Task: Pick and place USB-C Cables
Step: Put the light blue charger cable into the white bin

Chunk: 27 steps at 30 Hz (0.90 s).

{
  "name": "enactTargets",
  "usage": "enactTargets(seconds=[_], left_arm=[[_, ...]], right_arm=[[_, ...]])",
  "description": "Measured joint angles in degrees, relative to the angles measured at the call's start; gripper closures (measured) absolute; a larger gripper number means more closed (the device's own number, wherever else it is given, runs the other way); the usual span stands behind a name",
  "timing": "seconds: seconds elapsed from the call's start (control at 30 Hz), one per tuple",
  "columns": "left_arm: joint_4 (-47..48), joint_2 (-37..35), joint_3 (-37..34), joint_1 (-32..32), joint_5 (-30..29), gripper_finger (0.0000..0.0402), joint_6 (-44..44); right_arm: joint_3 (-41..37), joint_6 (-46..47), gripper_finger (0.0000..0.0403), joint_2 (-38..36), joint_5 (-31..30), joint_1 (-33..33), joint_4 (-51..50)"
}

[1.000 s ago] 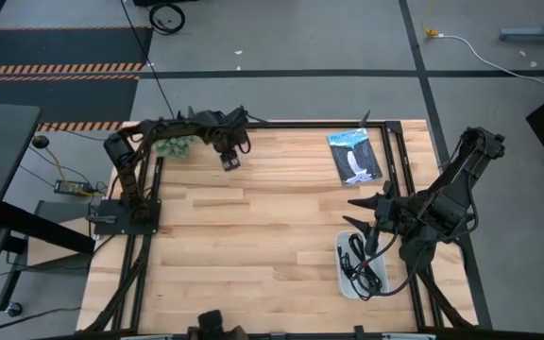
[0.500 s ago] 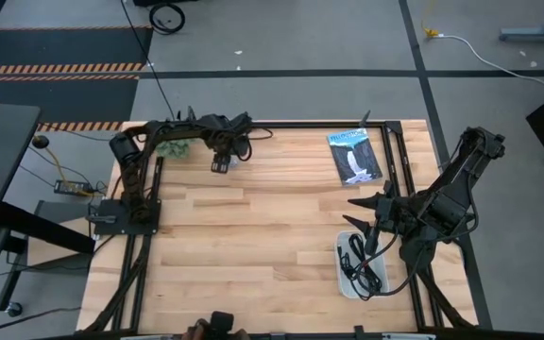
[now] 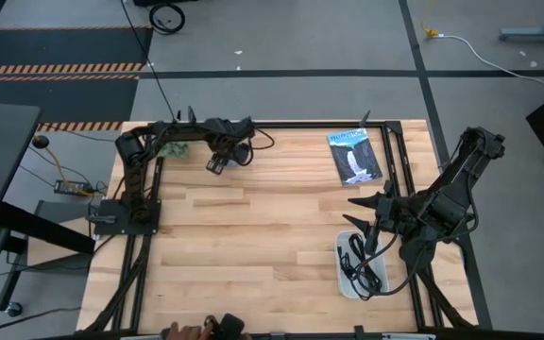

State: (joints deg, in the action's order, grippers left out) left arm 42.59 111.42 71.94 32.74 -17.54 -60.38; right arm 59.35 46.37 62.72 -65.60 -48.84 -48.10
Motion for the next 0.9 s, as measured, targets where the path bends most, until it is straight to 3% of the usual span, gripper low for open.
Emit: enactTargets(seconds=[0.23,0.47,0.9], left_arm=[[-0.4,0.0,0.0,-1.7,-4.7,0.0235,-8.8],[-1.2,0.0,0.0,-0.1,1.9,0.0235,-12.2],[-7.0,-0.4,-4.3,-0.2,1.1,0.0245,-16.3]], right_arm=[[0.0,0.0,0.0195,0.0,0.0,0.8,0.0],[0.0,0.0,0.0195,0.0,0.7,1.9,0.0],[0.0,0.0,0.0195,1.0,1.1,1.8,0.0]])
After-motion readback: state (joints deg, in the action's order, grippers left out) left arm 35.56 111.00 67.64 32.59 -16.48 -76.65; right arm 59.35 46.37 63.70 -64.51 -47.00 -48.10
